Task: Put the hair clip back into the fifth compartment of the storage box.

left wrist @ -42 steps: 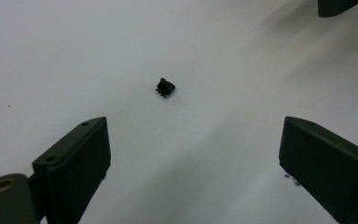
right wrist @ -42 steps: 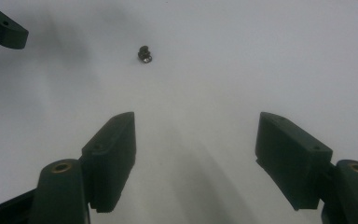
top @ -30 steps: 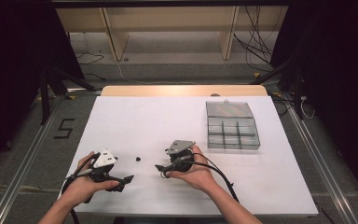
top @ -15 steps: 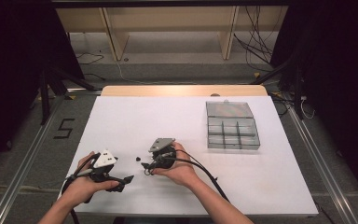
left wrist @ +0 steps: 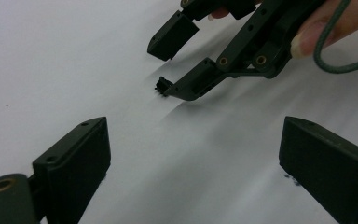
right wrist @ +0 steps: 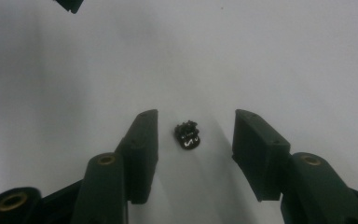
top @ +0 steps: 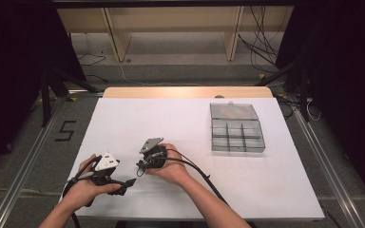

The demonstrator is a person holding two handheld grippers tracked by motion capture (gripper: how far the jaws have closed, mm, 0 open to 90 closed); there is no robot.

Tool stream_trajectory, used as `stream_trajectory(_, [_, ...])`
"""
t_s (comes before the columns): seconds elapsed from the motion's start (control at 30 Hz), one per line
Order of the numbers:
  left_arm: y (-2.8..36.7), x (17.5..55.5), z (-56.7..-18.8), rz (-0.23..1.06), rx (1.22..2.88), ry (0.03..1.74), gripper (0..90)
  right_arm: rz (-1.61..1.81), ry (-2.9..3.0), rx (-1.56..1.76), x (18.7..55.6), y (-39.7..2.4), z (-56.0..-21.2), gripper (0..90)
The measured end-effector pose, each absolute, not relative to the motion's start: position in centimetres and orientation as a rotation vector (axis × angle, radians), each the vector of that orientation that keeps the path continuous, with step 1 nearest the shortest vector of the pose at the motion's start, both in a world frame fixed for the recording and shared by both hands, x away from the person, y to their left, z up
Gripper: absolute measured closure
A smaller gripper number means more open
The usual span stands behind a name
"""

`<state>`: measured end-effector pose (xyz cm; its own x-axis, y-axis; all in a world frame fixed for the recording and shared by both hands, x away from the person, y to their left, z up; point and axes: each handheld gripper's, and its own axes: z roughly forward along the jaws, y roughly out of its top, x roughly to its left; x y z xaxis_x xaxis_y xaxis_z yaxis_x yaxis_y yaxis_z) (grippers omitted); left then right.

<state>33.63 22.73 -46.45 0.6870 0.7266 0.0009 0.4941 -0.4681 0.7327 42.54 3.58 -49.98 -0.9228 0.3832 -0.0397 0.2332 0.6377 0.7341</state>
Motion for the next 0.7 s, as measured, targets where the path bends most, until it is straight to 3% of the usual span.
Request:
stream_trajectory(0.23, [22.73, 33.62, -46.44, 0.409, 2.159, 0.931, 8.5, 1.163, 2.685, 0.465, 42.61, 4.29, -50.34, 65.1])
stream_trajectory(0.7, [22.72, 33.62, -46.41, 0.41, 2.16, 0.928, 8.5, 1.197, 2.698, 0.502, 42.96, 4.19, -50.43, 80.3])
